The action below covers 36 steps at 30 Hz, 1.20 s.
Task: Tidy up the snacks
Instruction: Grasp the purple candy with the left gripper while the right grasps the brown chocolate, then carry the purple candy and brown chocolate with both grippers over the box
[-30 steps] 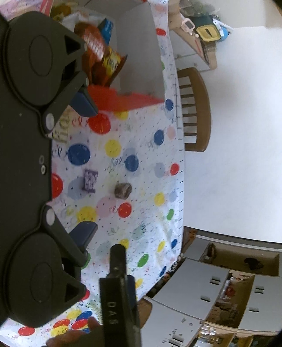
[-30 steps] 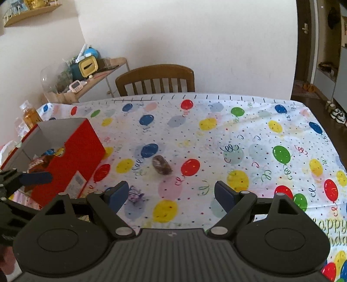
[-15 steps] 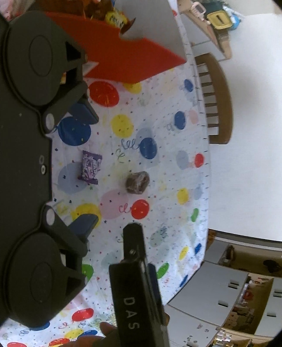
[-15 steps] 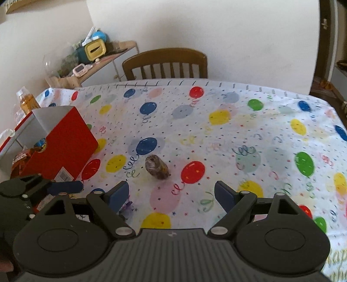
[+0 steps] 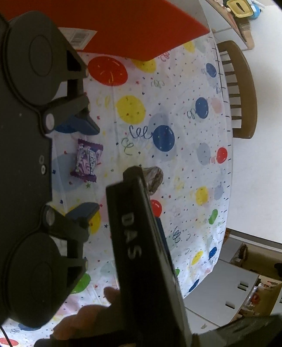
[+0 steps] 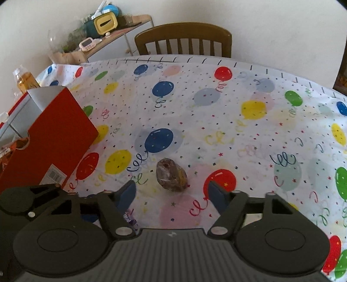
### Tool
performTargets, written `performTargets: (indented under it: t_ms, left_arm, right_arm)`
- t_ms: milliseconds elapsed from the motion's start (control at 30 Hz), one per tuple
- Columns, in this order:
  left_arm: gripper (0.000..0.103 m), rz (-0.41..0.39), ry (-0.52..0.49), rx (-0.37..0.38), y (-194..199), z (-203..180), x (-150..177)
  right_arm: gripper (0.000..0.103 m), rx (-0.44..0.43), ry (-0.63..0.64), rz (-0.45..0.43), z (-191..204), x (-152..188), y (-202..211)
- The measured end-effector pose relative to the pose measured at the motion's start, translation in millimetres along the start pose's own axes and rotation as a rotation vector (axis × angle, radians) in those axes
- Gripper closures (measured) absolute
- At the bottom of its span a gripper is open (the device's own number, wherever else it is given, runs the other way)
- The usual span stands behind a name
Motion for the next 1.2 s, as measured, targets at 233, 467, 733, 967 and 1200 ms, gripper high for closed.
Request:
performTargets:
  t_ms: [233,467,733,967,1200]
  left_arm:
    - [0.057,-0.004,-0.011,-0.006,-2,-1,0]
    - [0.074,-0.01,0.006,-0.01,0,5,-2]
    - [0.081,-0.019,0.017,-0.007,2,6,-2]
    - [0.082,-0.03,0.02,0.013,10,5,-2]
    - [0.082,-0.027,0.025,0.032,25,1,0]
  right_arm:
    - [0.054,0.009,0.021,0.01,3,-3,-11]
    - [0.071,0.053,0.052,0.006,7,-3,-16]
    - [0.072,0.057,0.035,-0.013,4,3,-3]
    - [0.072,0.044,-0.03,-0.046,-7,14,24]
    - [0.072,0.021,-0.051,-0.068,-10,26,55]
Point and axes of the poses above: each gripper's, at about its wrist camera, not at the fingertips, and y roughly against the way its jaws point, z to its left, x to its underside, the point moved 2 cm from there along -y, roughly the way its jaws point, and after that the axes turned 1 degree about -z, right-handed, at the moved point
